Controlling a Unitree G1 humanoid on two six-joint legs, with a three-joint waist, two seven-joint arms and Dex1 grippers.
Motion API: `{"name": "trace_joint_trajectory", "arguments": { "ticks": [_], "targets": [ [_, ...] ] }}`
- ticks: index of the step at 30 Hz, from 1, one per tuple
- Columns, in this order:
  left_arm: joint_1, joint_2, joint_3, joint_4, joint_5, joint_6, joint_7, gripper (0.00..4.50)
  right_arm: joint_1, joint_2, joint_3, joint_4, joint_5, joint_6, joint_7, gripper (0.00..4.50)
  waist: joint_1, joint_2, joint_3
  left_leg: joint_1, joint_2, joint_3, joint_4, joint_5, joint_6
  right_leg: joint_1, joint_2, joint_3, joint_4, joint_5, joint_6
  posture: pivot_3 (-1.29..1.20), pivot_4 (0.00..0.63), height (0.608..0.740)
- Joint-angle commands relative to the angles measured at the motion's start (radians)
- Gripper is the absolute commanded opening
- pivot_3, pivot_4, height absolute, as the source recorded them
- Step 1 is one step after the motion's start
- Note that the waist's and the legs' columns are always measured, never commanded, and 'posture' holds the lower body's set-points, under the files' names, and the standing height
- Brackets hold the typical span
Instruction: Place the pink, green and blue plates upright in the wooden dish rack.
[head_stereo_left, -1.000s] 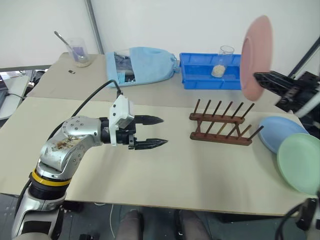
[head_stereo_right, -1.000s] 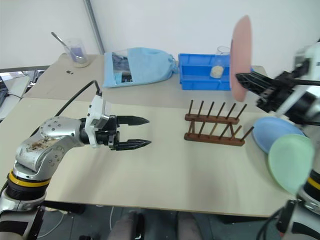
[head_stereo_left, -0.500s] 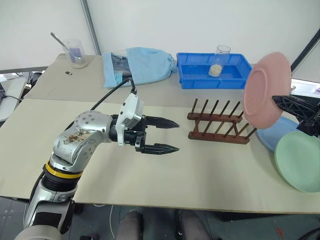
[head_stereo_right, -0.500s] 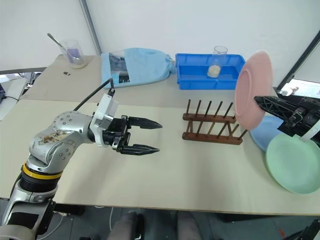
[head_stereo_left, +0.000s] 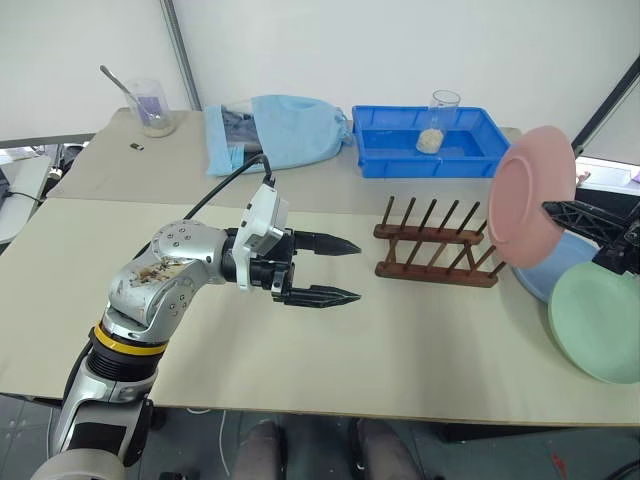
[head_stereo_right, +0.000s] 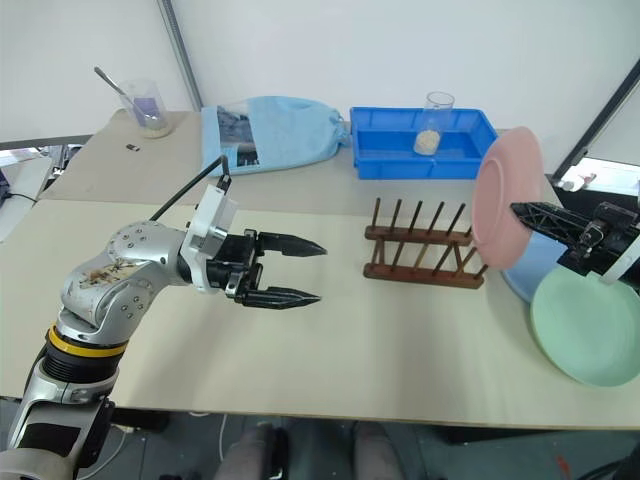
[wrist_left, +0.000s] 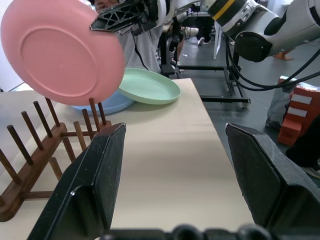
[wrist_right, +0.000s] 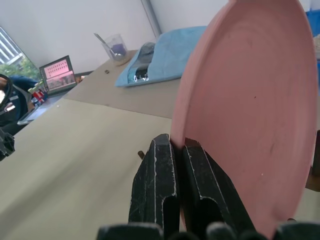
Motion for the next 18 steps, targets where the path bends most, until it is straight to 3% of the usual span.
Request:
{"name": "trace_joint_trajectory", "arguments": {
  "ticks": [1, 8, 18],
  "targets": [
    [-0.009, 0.001, 0.014, -0.019, -0.001, -0.013, -0.003, 3.39, -0.049, -0.044, 0.029, 0.068, -0.027, -0.043, 0.048, 0.00, 0.000, 0.000, 0.000, 0.000, 0.000, 0.000, 0.000, 0.000, 0.000, 0.000, 0.000, 0.000, 0.000, 0.000, 0.000, 0.00, 0.150, 0.696],
    [0.001, 0.005, 0.012, -0.034, 0.006, -0.017, 0.004, 3.39, -0.139, -0.081, 0.125, 0.199, -0.077, -0.029, 0.097, 0.00, 0.001, 0.000, 0.000, 0.000, 0.000, 0.000, 0.000, 0.000, 0.000, 0.000, 0.000, 0.000, 0.000, 0.000, 0.000, 0.00, 0.150, 0.696],
    [0.009, -0.003, -0.003, -0.044, 0.021, -0.020, 0.020, 3.44, -0.249, -0.058, 0.083, 0.265, -0.141, -0.127, 0.010, 3.50, 0.000, 0.001, 0.001, 0.000, 0.000, 0.000, 0.000, 0.000, 0.000, 0.000, 0.000, 0.000, 0.000, 0.001, 0.002, 0.00, 0.150, 0.696]
  ]
}}
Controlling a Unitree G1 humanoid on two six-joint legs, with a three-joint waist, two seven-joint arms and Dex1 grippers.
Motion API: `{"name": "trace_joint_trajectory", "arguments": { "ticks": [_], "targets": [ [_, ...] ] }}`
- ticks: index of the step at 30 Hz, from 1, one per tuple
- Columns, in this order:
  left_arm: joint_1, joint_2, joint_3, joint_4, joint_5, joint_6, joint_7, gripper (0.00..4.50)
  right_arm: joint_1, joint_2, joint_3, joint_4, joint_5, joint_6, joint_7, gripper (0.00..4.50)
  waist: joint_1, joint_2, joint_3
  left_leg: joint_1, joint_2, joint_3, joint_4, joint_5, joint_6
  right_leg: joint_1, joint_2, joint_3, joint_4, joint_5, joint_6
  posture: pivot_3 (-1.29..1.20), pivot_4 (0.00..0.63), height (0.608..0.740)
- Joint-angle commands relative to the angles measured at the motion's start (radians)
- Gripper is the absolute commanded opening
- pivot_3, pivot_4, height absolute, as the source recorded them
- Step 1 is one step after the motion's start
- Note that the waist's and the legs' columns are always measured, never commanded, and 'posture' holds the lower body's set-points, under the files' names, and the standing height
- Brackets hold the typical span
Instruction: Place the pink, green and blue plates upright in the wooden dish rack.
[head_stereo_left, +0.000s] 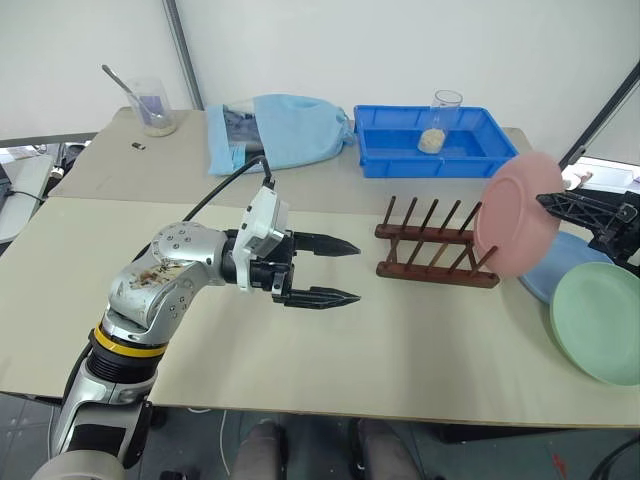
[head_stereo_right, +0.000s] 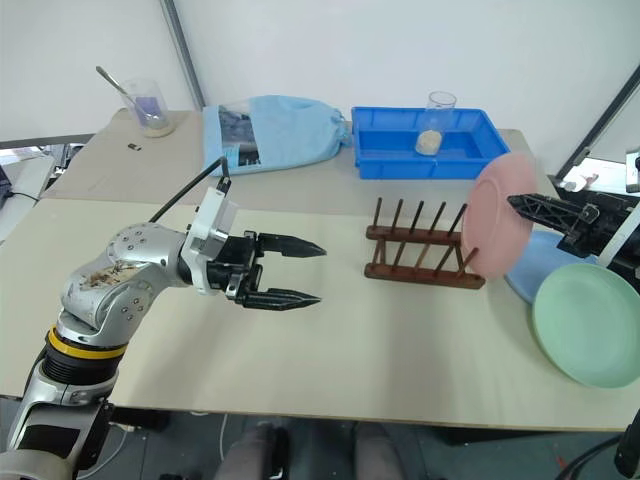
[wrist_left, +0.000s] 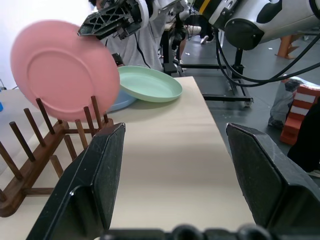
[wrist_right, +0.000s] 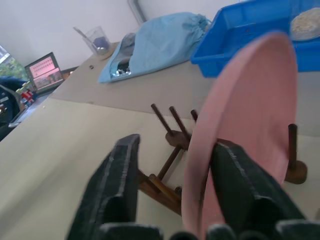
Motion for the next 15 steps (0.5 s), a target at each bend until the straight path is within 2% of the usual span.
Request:
{"name": "trace_joint_trajectory", "arguments": {
  "ticks": [1, 3, 5, 7, 9, 13, 15],
  "targets": [
    [-0.004, -0.005, -0.003, -0.031, 0.013, -0.017, 0.007, 3.44, -0.075, -0.015, -0.085, 0.020, -0.013, -0.076, -0.058, 3.86, 0.000, 0.001, 0.000, 0.000, 0.000, 0.000, 0.000, 0.000, 0.000, 0.000, 0.000, 0.000, 0.000, 0.000, 0.000, 0.00, 0.150, 0.696],
    [-0.005, -0.010, -0.008, -0.032, 0.017, -0.018, 0.007, 3.44, -0.085, -0.037, -0.113, 0.024, -0.033, -0.108, -0.080, 4.47, 0.000, 0.001, 0.001, 0.000, 0.000, 0.000, 0.000, 0.000, 0.000, 0.000, 0.000, 0.000, 0.000, 0.000, 0.000, 0.00, 0.150, 0.696],
    [-0.004, -0.012, -0.018, -0.036, 0.024, -0.021, 0.004, 3.44, -0.052, -0.079, -0.146, 0.000, -0.052, -0.127, -0.064, 4.47, 0.005, 0.002, 0.001, 0.000, 0.000, 0.000, 0.000, 0.000, 0.000, 0.000, 0.000, 0.000, 0.000, 0.000, 0.000, 0.00, 0.150, 0.696],
    [0.001, -0.006, -0.037, -0.043, 0.042, -0.039, -0.019, 3.44, 0.068, -0.134, -0.193, -0.074, -0.073, -0.134, 0.008, 4.47, 0.017, 0.003, 0.001, -0.001, 0.000, -0.001, -0.001, 0.000, 0.000, 0.000, 0.000, -0.001, 0.000, 0.000, 0.001, 0.00, 0.150, 0.696],
    [0.011, 0.000, -0.049, -0.058, 0.041, -0.043, -0.039, 3.44, 0.256, -0.168, -0.269, -0.178, -0.129, -0.158, 0.081, 4.47, 0.025, 0.003, 0.001, -0.001, -0.001, 0.000, -0.001, -0.001, 0.002, 0.000, 0.000, -0.001, 0.000, -0.002, 0.002, 0.00, 0.150, 0.696],
    [0.030, -0.001, -0.082, -0.069, 0.069, -0.081, -0.072, 3.44, 0.595, -0.101, -0.437, -0.407, -0.252, -0.219, 0.117, 4.47, 0.026, 0.004, 0.000, -0.001, -0.001, 0.000, 0.000, -0.002, 0.004, 0.001, 0.000, 0.000, 0.000, -0.003, 0.003, 0.00, 0.150, 0.696],
    [0.035, -0.009, -0.104, -0.064, 0.090, -0.106, -0.084, 3.44, 0.733, -0.035, -0.467, -0.517, -0.321, -0.273, 0.100, 4.47, 0.025, 0.005, 0.000, -0.001, -0.001, 0.000, 0.001, -0.002, 0.004, 0.001, -0.001, 0.000, 0.000, -0.002, 0.004, 0.00, 0.150, 0.696]
  ]
}}
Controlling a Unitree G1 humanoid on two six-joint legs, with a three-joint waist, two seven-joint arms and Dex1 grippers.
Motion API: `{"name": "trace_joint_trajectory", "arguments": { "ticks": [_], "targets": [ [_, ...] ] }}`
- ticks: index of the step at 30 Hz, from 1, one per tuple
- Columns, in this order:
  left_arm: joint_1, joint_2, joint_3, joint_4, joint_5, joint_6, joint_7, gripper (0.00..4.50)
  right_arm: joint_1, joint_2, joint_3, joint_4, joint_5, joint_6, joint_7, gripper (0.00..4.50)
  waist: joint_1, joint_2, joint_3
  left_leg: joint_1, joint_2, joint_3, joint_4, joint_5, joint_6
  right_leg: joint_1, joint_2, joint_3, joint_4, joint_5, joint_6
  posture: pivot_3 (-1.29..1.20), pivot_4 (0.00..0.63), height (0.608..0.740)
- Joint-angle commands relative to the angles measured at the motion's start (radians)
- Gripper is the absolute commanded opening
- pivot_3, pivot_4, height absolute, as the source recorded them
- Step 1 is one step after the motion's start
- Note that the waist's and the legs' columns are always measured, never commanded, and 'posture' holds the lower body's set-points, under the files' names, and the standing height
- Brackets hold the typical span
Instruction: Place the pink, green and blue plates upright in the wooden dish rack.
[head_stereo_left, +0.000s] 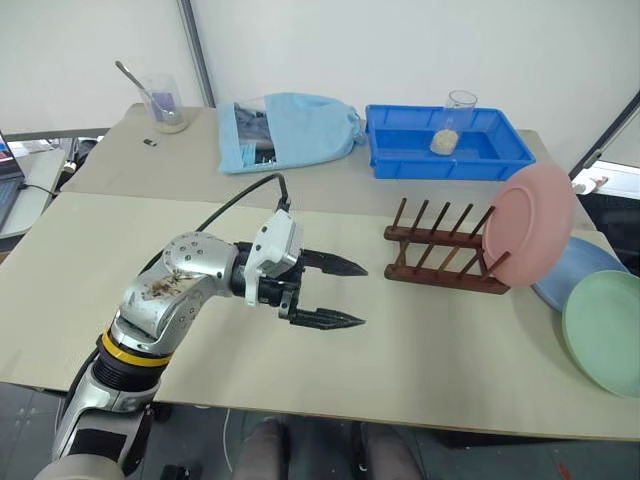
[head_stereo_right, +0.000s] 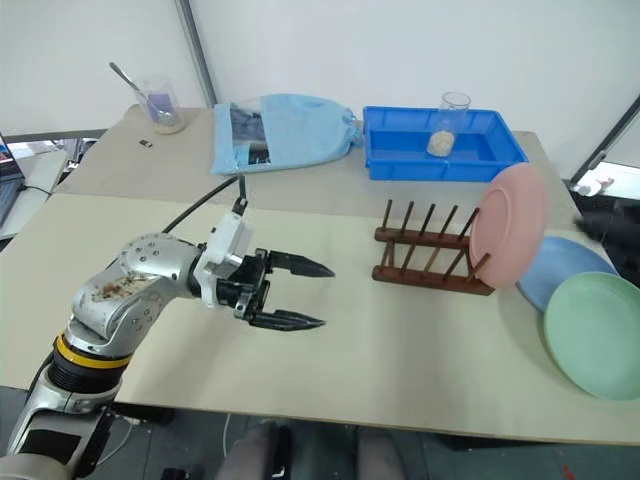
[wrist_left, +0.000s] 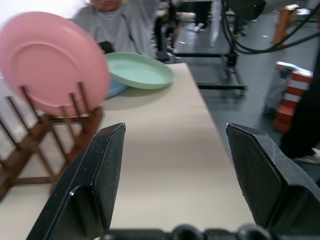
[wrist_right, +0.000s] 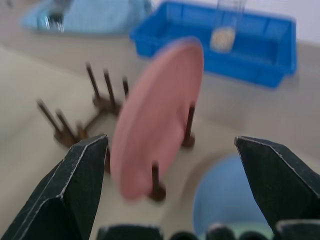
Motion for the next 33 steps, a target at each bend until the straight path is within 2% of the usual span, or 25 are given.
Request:
{"name": "trace_joint_trajectory", "arguments": {
  "ticks": [1, 4, 6, 11, 17, 20, 30, 31, 33],
  "targets": [
    [-0.002, -0.015, -0.027, -0.019, 0.022, -0.052, -0.026, 3.44, 0.152, 0.075, -0.068, -0.190, -0.115, -0.099, -0.029, 4.47, -0.002, 0.001, 0.000, 0.001, 0.000, 0.000, 0.001, 0.000, 0.000, 0.001, 0.000, 0.000, 0.001, 0.000, 0.000, 0.00, 0.150, 0.696],
    [-0.009, -0.039, -0.048, -0.006, 0.031, -0.065, -0.034, 3.44, 0.256, 0.176, 0.006, -0.300, -0.208, -0.157, -0.128, 4.47, -0.006, 0.002, -0.001, 0.004, 0.001, 0.000, 0.002, 0.001, -0.001, 0.003, 0.000, 0.001, 0.001, -0.002, -0.006, 0.00, 0.150, 0.696],
    [-0.013, -0.052, -0.061, 0.006, 0.046, -0.079, -0.042, 3.44, 0.273, 0.237, 0.090, -0.341, -0.279, -0.197, -0.219, 4.47, -0.014, 0.002, -0.001, 0.007, 0.000, 0.000, 0.002, 0.001, -0.001, 0.006, 0.000, 0.001, 0.001, -0.002, -0.006, 0.00, 0.150, 0.696],
    [-0.010, -0.072, -0.084, 0.010, 0.069, -0.099, -0.043, 3.44, 0.225, 0.355, 0.258, -0.352, -0.402, -0.218, -0.419, 4.47, -0.026, 0.004, -0.002, 0.010, 0.000, 0.000, 0.002, 0.001, -0.001, 0.010, 0.000, 0.001, 0.000, -0.002, -0.007, 0.00, 0.150, 0.696],
    [-0.016, -0.087, -0.090, 0.026, 0.087, -0.112, -0.045, 3.44, 0.145, 0.409, 0.354, -0.290, -0.489, -0.176, -0.568, 4.47, -0.024, 0.004, -0.001, 0.009, -0.001, -0.001, 0.001, 0.000, -0.001, 0.010, 0.000, 0.001, -0.001, -0.003, -0.007, 0.00, 0.150, 0.696],
    [-0.020, -0.091, -0.093, 0.035, 0.093, -0.121, -0.046, 3.44, 0.102, 0.423, 0.383, -0.262, -0.514, -0.133, -0.623, 3.70, -0.023, 0.004, -0.001, 0.009, -0.001, -0.002, 0.001, 0.001, -0.001, 0.011, -0.001, 0.001, -0.001, -0.003, -0.007, 0.00, 0.150, 0.696],
    [-0.024, -0.103, -0.096, 0.039, 0.107, -0.126, -0.037, 3.44, 0.093, 0.470, 0.426, -0.321, -0.526, -0.008, -0.683, 0.18, -0.025, 0.004, -0.002, 0.009, -0.001, -0.002, 0.001, 0.000, -0.001, 0.011, 0.000, 0.001, -0.001, -0.003, -0.007, 0.00, 0.150, 0.696],
    [-0.023, -0.104, -0.097, 0.039, 0.109, -0.128, -0.036, 3.44, 0.092, 0.477, 0.425, -0.329, -0.524, 0.001, -0.689, 0.04, -0.025, 0.004, -0.002, 0.009, -0.001, -0.002, 0.001, 0.000, -0.001, 0.011, 0.000, 0.001, -0.001, -0.003, -0.007, 0.00, 0.150, 0.696],
    [-0.021, -0.108, -0.097, 0.040, 0.112, -0.129, -0.035, 3.44, 0.088, 0.494, 0.413, -0.364, -0.516, 0.029, -0.702, 0.04, -0.025, 0.004, -0.002, 0.010, -0.001, -0.002, 0.001, 0.000, -0.001, 0.012, 0.000, 0.001, -0.002, -0.003, -0.007, 0.00, 0.150, 0.696]
  ]
}}
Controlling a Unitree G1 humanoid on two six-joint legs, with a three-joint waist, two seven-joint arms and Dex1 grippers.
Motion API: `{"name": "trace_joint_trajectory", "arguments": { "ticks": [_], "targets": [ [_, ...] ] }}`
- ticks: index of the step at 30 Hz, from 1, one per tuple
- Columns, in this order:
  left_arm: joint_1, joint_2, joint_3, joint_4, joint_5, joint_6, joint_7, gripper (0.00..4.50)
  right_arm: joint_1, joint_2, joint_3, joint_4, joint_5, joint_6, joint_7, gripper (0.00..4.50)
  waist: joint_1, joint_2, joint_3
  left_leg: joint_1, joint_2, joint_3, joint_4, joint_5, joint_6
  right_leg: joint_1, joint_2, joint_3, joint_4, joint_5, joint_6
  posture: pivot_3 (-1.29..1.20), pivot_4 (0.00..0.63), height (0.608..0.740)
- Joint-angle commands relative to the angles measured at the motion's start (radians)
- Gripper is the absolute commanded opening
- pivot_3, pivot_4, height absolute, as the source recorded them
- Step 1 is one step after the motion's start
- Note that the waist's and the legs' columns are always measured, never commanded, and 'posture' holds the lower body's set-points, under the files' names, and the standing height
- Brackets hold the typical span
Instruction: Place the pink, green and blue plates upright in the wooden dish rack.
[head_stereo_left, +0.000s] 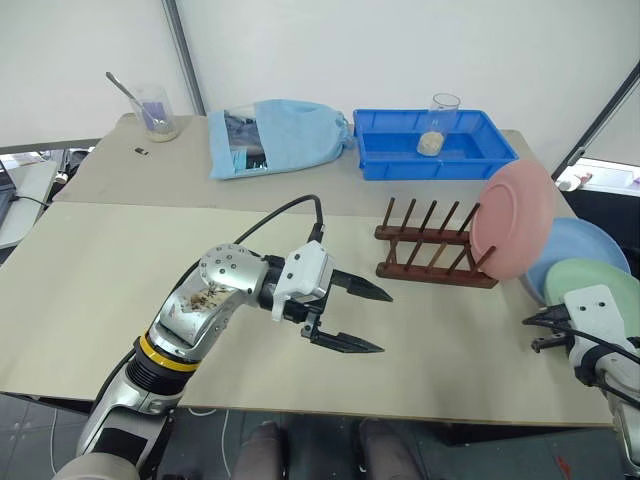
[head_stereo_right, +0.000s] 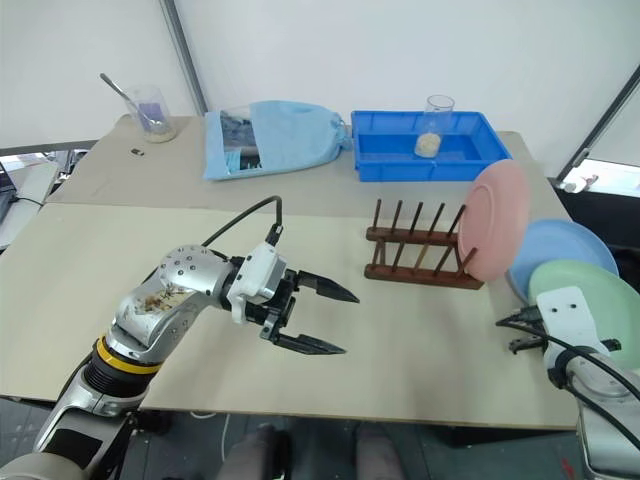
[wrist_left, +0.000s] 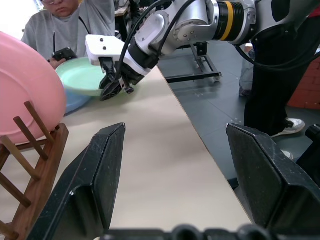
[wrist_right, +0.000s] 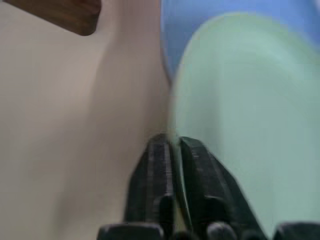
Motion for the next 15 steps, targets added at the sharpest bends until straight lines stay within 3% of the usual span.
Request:
{"name": "trace_joint_trajectory", "arguments": {
  "ticks": [1, 5, 10, 15],
  "targets": [
    [-0.011, -0.007, 0.002, -0.013, 0.002, -0.020, 0.002, 3.44, -0.011, 0.031, -0.037, -0.087, 0.014, 0.058, -0.023, 0.04, 0.000, 0.000, 0.000, 0.000, 0.000, 0.000, 0.000, 0.000, 0.000, 0.000, 0.000, 0.000, 0.000, 0.000, 0.000, 0.00, 0.150, 0.696],
    [-0.007, -0.008, 0.008, -0.008, 0.006, -0.026, 0.001, 3.44, -0.024, 0.023, -0.093, -0.228, 0.018, 0.120, -0.026, 0.04, 0.000, 0.000, 0.000, 0.000, 0.000, 0.000, 0.000, 0.000, 0.000, 0.000, 0.000, 0.000, 0.000, 0.000, 0.000, 0.00, 0.150, 0.696],
    [-0.005, -0.008, 0.034, 0.002, -0.014, -0.009, 0.012, 3.44, -0.088, -0.076, -0.151, -0.373, 0.008, 0.157, 0.004, 0.04, -0.001, 0.002, 0.001, 0.000, 0.000, 0.000, 0.000, 0.000, 0.000, -0.001, 0.000, 0.000, 0.000, 0.000, 0.000, 0.00, 0.150, 0.696],
    [-0.004, 0.009, 0.090, 0.019, -0.041, 0.030, 0.041, 3.44, -0.422, -0.281, -0.173, -0.223, 0.086, -0.003, 0.101, 0.04, -0.010, 0.007, 0.004, 0.000, 0.000, 0.001, 0.000, 0.000, 0.000, -0.001, -0.001, 0.000, 0.000, 0.000, 0.000, 0.00, 0.150, 0.696]
  ]
}}
